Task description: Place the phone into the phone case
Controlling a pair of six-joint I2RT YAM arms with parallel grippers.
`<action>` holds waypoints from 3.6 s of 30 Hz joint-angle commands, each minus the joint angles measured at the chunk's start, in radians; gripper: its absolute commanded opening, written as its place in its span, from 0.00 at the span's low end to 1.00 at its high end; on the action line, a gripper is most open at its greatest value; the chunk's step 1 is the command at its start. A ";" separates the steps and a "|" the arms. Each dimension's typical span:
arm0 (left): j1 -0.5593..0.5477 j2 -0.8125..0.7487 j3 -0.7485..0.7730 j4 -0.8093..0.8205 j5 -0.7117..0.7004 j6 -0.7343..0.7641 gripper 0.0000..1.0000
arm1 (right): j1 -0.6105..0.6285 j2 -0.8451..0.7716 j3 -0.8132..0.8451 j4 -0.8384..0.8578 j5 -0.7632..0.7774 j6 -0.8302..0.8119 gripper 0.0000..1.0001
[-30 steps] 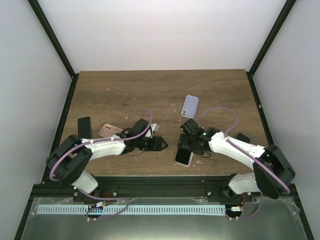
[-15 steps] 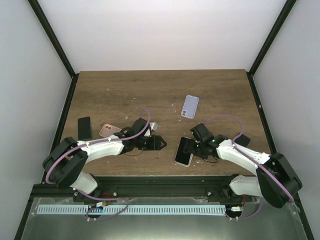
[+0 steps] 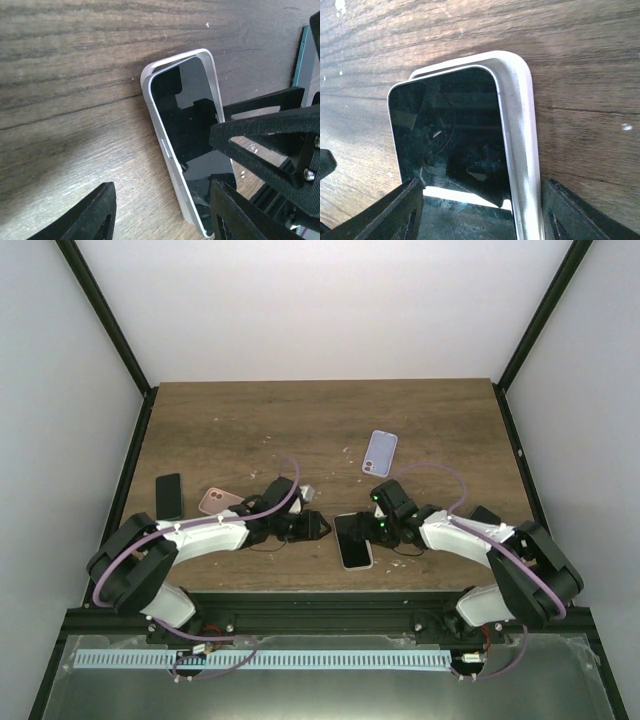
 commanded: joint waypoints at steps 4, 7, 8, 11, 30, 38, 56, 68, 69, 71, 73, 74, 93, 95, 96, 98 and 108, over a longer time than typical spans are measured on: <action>-0.039 0.037 0.021 0.047 0.062 -0.062 0.53 | 0.019 -0.028 0.012 -0.052 -0.007 -0.030 0.66; -0.069 0.053 0.031 0.043 0.065 -0.085 0.54 | 0.018 -0.070 -0.026 -0.094 -0.015 -0.049 0.66; -0.074 0.059 0.031 0.045 0.066 -0.092 0.54 | 0.020 -0.087 -0.044 -0.096 -0.029 -0.051 0.66; -0.087 0.078 0.030 0.056 0.056 -0.105 0.52 | 0.019 -0.138 -0.096 -0.087 -0.061 -0.052 0.65; -0.091 0.207 0.101 0.134 0.050 -0.074 0.26 | 0.020 -0.136 -0.173 0.086 -0.147 -0.021 0.41; -0.092 0.174 0.137 0.055 0.017 -0.032 0.34 | 0.020 -0.165 -0.176 0.072 -0.117 -0.010 0.38; -0.094 0.165 0.070 0.071 0.022 -0.086 0.35 | 0.020 -0.159 -0.186 0.107 -0.128 0.010 0.38; -0.095 0.248 0.127 0.109 0.040 -0.067 0.21 | 0.020 -0.153 -0.193 0.127 -0.126 0.010 0.35; -0.094 0.249 0.131 0.110 0.040 -0.065 0.19 | 0.021 -0.150 -0.194 0.129 -0.127 0.011 0.35; -0.094 0.251 0.142 0.105 0.037 -0.059 0.17 | 0.020 -0.146 -0.198 0.137 -0.131 0.008 0.35; -0.094 0.252 0.148 0.101 0.028 -0.049 0.16 | 0.020 -0.142 -0.199 0.146 -0.132 0.008 0.34; -0.095 0.252 0.150 0.096 0.020 -0.043 0.16 | 0.020 -0.138 -0.201 0.148 -0.130 0.008 0.34; -0.094 0.272 0.200 0.019 -0.045 0.021 0.27 | 0.009 -0.142 -0.161 0.112 -0.020 0.016 0.31; -0.094 0.281 0.208 0.019 -0.044 0.031 0.25 | 0.007 -0.121 -0.151 0.130 -0.024 0.003 0.29; -0.094 0.284 0.211 0.021 -0.043 0.034 0.24 | 0.007 -0.112 -0.147 0.140 -0.027 -0.003 0.27; -0.094 0.290 0.213 0.035 -0.036 0.049 0.19 | 0.007 -0.099 -0.146 0.172 -0.041 -0.021 0.26; -0.095 0.332 0.222 0.138 0.054 0.093 0.17 | 0.007 -0.047 -0.158 0.228 -0.054 -0.085 0.25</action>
